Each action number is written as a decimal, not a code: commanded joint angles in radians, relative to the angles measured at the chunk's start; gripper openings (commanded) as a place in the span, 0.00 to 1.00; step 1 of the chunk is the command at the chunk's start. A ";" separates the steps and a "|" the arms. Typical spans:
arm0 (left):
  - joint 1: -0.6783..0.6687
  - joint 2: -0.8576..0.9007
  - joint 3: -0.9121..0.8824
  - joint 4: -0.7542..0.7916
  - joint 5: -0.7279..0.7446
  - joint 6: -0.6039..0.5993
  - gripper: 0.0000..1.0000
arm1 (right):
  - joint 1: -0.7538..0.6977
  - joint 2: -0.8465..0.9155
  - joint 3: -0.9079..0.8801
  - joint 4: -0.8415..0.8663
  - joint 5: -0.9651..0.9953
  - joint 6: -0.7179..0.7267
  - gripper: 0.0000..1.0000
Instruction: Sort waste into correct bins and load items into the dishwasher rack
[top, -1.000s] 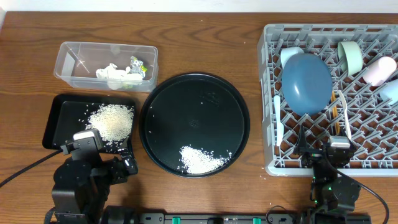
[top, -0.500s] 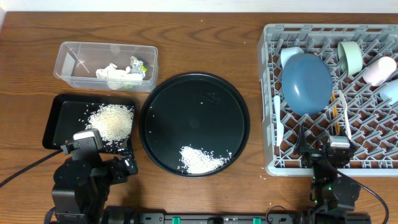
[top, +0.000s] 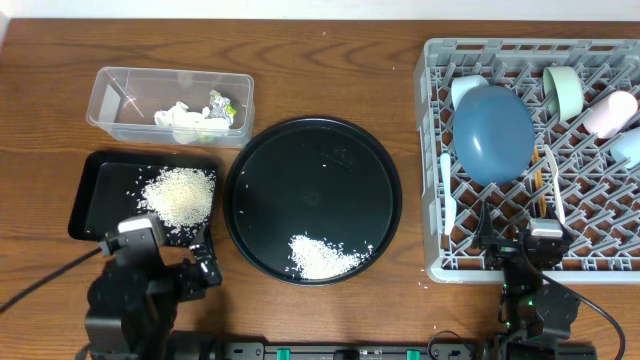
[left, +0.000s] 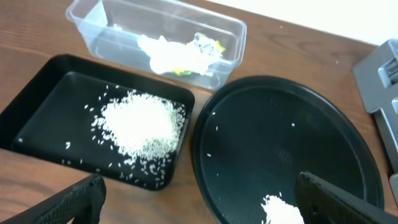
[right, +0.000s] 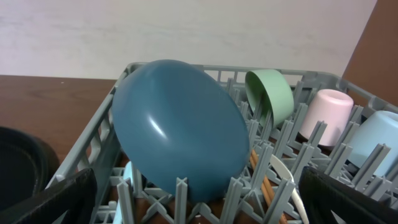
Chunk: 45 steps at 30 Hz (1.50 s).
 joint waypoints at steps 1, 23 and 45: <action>0.005 -0.084 -0.103 0.063 -0.012 0.041 0.98 | 0.012 -0.008 -0.001 -0.004 0.008 -0.009 0.99; 0.038 -0.357 -0.806 1.036 -0.012 0.216 0.98 | 0.011 -0.007 -0.001 -0.004 0.008 -0.009 0.99; 0.038 -0.347 -0.806 0.853 -0.001 0.204 0.98 | 0.011 -0.007 -0.002 -0.004 0.008 -0.009 0.99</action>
